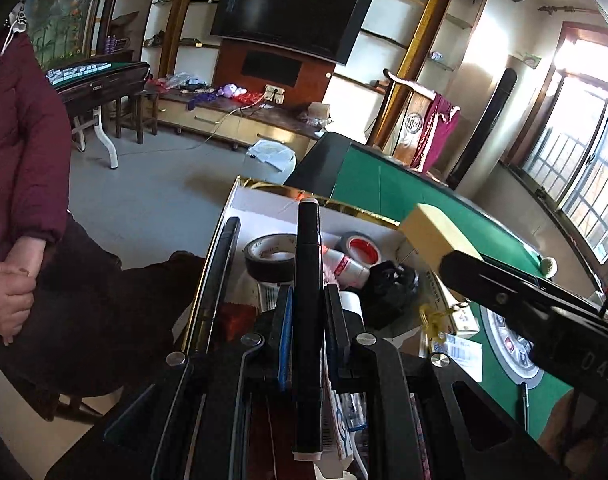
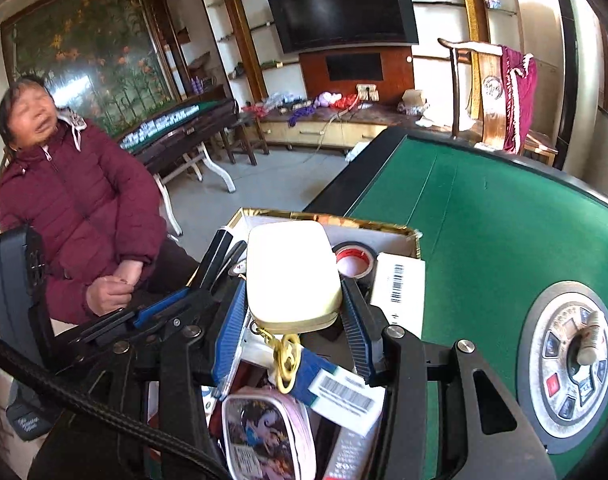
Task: Organize objects
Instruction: 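Lower the marker and soap box into the tray and open both grippers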
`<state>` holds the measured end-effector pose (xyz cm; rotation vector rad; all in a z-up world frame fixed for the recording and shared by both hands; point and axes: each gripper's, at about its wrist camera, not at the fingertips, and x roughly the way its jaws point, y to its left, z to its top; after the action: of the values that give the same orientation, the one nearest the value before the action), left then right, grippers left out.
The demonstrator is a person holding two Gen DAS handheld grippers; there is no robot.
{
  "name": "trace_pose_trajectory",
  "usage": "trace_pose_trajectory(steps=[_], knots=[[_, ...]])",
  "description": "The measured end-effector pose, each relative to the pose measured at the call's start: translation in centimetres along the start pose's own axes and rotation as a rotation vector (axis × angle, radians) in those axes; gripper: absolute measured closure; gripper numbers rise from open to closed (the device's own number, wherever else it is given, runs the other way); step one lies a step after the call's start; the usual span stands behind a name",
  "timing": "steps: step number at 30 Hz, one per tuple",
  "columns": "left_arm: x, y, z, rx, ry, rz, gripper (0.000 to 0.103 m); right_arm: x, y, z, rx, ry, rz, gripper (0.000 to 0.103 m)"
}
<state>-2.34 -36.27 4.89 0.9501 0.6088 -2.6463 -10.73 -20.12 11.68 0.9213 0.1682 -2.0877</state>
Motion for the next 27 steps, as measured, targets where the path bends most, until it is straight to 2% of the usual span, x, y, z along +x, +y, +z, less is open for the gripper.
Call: trace_pose_trajectory(steps=[4, 12, 19, 27], knots=[[0.7, 0.1, -0.5, 0.006, 0.029, 0.027, 0.091, 1.9, 0.2, -0.1, -0.020, 0.035, -0.047, 0.057], [0.9, 0.2, -1.2, 0.013, 0.042, 0.063, 0.091, 4.6, -0.6, -0.4, -0.018, 0.104, -0.079, 0.057], [0.7, 0.5, -1.1, 0.003, 0.041, 0.065, 0.091, 4.4, 0.5, -0.3, -0.080, 0.095, -0.120, 0.058], [0.4, 0.6, -1.1, 0.006, 0.038, 0.063, 0.091, 4.7, 0.7, -0.6, -0.080, 0.105, -0.125, 0.058]])
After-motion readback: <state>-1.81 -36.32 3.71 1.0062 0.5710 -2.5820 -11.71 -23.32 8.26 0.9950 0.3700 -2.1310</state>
